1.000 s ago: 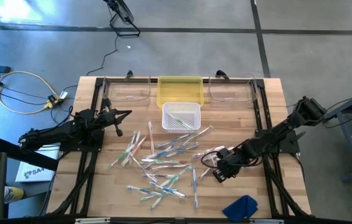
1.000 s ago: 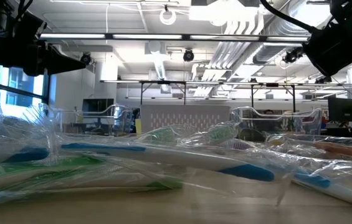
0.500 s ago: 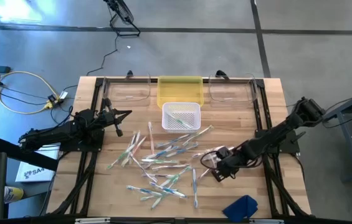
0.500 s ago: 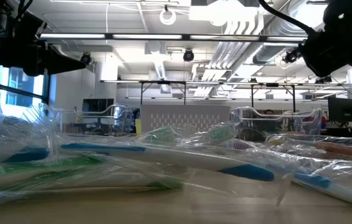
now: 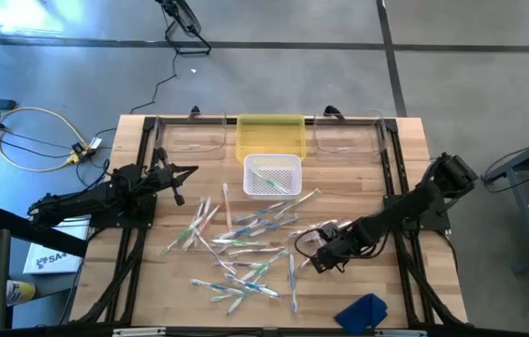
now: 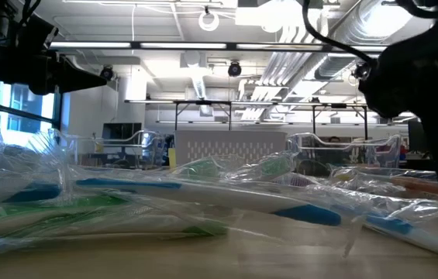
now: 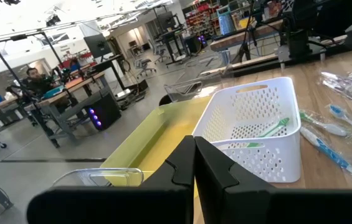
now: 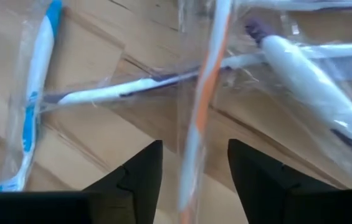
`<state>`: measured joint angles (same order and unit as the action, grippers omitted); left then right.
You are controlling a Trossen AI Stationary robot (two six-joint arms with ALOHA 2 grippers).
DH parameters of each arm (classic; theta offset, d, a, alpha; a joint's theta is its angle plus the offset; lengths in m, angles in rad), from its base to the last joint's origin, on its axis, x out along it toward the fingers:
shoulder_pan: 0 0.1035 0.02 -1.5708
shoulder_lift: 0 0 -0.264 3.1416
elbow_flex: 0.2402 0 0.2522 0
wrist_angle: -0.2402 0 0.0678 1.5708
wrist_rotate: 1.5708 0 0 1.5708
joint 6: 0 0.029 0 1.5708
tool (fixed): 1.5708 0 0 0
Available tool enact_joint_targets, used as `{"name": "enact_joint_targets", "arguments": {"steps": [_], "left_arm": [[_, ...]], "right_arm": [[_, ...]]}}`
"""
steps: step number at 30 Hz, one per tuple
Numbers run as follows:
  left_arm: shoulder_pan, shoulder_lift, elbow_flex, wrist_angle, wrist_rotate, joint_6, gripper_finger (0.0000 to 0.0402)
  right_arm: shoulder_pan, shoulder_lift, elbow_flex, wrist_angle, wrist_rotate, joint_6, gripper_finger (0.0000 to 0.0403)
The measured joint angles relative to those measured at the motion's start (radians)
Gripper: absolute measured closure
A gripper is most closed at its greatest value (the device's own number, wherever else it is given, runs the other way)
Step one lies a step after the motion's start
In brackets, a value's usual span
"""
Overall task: Pick & Place Toothbrushes
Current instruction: Put the orange toothbrush into the right transparent bin
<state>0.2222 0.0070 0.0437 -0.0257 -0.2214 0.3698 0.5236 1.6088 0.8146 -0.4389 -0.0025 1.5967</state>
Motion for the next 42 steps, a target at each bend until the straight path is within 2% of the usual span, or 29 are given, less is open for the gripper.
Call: {"name": "enact_joint_targets", "arguments": {"steps": [9,23,32,36,42], "left_arm": [[0.000,0.000,0.000,-0.001,0.000,0.000,0.0402],[0.000,0.000,0.000,-0.002,0.000,0.000,0.0402],[0.000,0.000,0.000,-0.002,0.000,0.000,0.0402],[0.000,0.000,0.000,-0.002,0.000,0.000,0.0402],[0.000,0.000,0.000,0.000,0.000,0.000,0.0402]], "right_arm": [[0.000,0.050,0.004,0.026,0.003,-0.001,0.0259],[-0.001,0.049,0.000,0.005,-0.018,-0.007,0.0374],[-0.001,0.022,-0.002,-0.002,-0.034,-0.054,0.0377],[0.002,-0.033,-0.003,-0.020,-0.043,-0.092,0.0381],[-0.004,-0.127,-0.002,-0.030,0.002,-0.136,0.0381]]}}
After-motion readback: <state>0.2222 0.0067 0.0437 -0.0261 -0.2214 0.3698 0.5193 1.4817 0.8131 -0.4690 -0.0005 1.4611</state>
